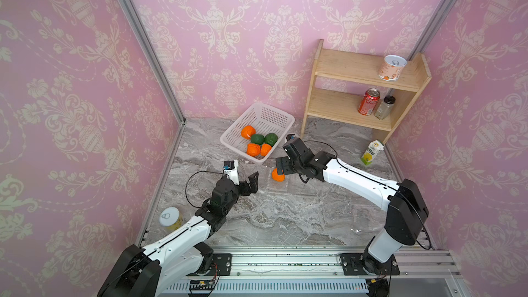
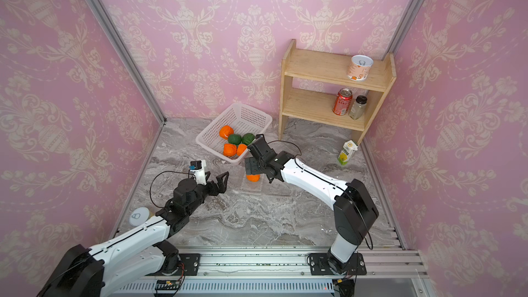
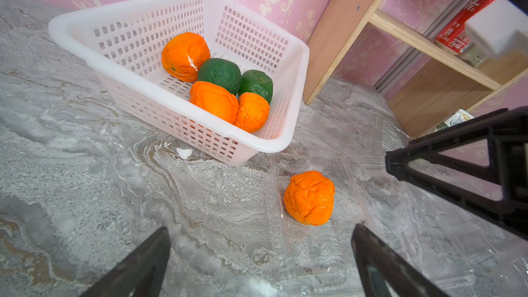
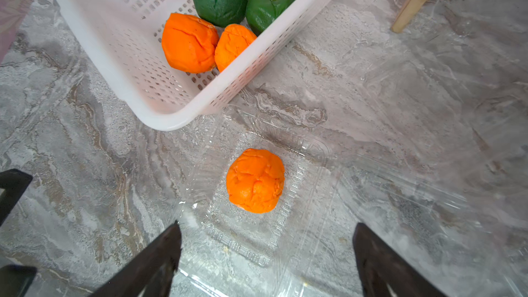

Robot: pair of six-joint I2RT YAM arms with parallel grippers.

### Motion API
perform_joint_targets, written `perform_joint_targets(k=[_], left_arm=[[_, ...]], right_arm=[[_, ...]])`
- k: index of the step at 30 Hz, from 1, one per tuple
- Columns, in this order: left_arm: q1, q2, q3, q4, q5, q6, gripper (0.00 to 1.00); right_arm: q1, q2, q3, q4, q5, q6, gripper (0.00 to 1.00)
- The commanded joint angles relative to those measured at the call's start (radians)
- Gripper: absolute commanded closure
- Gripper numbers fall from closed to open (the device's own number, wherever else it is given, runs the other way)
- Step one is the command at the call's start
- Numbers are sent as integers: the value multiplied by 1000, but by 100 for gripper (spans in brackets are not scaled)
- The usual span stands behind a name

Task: Take oranges out of containers
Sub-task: Pick up the orange from the packing box.

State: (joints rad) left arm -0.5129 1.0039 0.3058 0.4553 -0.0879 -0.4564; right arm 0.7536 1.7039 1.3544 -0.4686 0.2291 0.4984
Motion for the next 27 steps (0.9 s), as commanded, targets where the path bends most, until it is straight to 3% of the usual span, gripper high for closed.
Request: perform_joint_targets(k=[1,8,15,18,27], left_arm=[[7,22,-13,27,-14,18,1],[6,49,-11,45,4,13,1],[7,65,-10,45,0,18,1],[8,71,-7,46,-4,17,1],[8,70,-8,48,8,7,1]], right_arm=[[4,70,8,14,6,48,11],[-7,209,91,6,-37,27,20],[-33,297,144,-19,-48,36,20],[-41,317,146,-10,-71,31,33],[-46,369,186,-9,-87,38,35]])
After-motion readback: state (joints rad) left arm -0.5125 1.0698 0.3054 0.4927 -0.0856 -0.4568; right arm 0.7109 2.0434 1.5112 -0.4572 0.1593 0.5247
